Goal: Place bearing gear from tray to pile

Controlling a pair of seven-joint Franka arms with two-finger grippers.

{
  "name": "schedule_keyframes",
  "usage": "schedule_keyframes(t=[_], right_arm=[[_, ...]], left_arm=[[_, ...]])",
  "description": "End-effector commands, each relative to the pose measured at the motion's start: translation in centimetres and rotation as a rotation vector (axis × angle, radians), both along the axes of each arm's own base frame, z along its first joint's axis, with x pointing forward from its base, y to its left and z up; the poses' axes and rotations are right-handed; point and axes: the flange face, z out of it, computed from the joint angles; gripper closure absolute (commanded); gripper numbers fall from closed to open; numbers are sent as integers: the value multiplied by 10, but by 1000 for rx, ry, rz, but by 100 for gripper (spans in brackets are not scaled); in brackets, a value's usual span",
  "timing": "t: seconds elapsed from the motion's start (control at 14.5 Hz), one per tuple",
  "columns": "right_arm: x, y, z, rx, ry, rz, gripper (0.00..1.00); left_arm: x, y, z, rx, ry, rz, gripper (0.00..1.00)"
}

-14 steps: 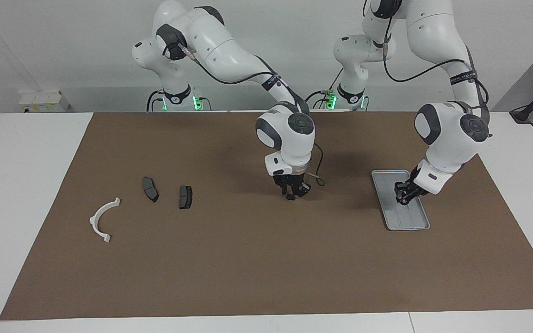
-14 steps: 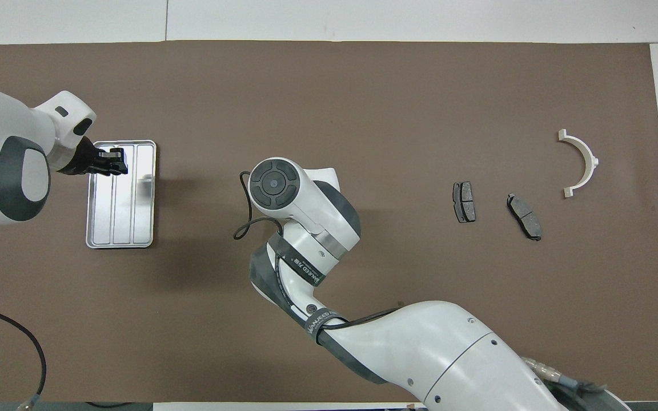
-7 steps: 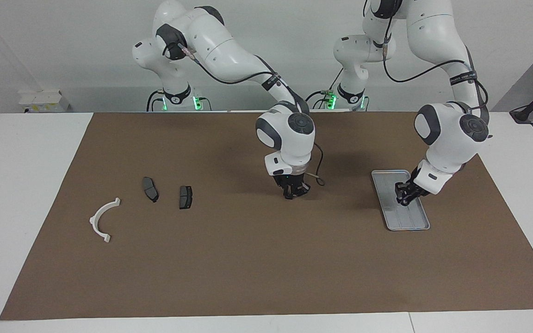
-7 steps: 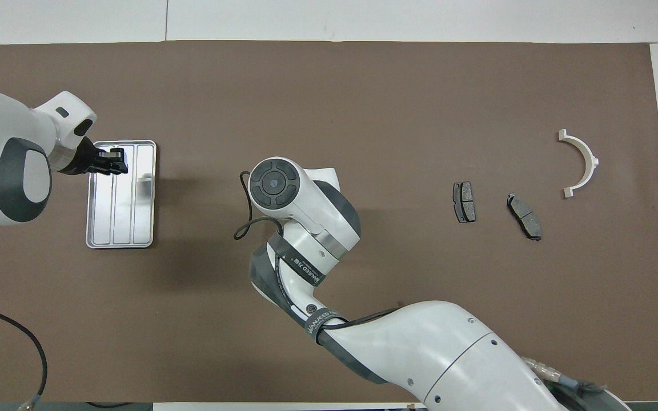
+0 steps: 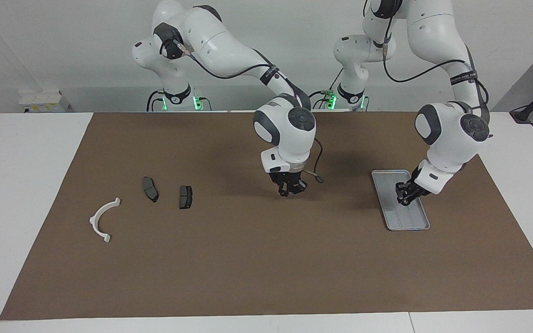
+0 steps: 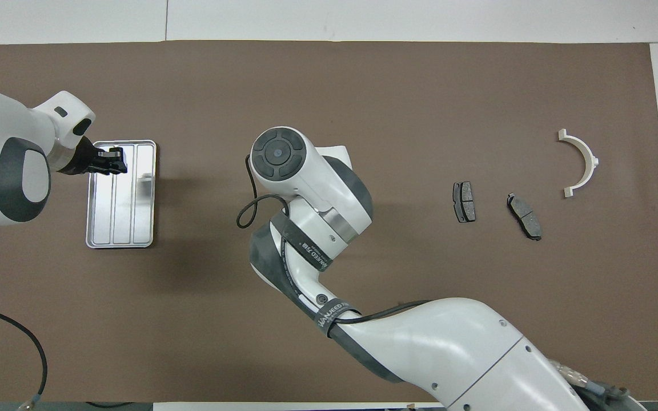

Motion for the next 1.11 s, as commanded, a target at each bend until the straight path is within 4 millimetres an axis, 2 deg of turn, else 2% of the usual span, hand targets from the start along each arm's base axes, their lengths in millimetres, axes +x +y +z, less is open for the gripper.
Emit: schedule_keyframes(t=[0.0,0.07,0.21,0.28,0.35,0.48,0.55,0.62,0.76,0.9,1.04], right_arm=[[15,-49,51,4,32,69,100],[20,-67,67,2,39,102,100],[27,-101,94,8,58,166,100],[31,-119,105,12,69,191,100],[35,-135,109,9,83,224,100],[42,-164,121,12,97,285,100],[46,-182,124,14,107,321,100],[51,-201,128,16,112,354,100],[61,-236,128,19,121,429,100],[71,-270,126,27,122,493,100],[77,-298,119,31,125,543,100]], left_arm=[[-7,3,5,0,-7,-5,100],[-6,-8,3,-5,-15,18,100],[-13,-88,4,-6,-4,118,100],[-18,-115,4,-6,7,143,100],[-29,-152,5,-3,21,163,100],[-49,-207,16,-1,35,206,100],[-64,-244,18,1,43,225,100],[-76,-272,19,-2,40,257,100],[-100,-317,23,-12,32,291,100],[-124,-355,24,-13,35,316,100],[-138,-375,25,5,2,333,100]])
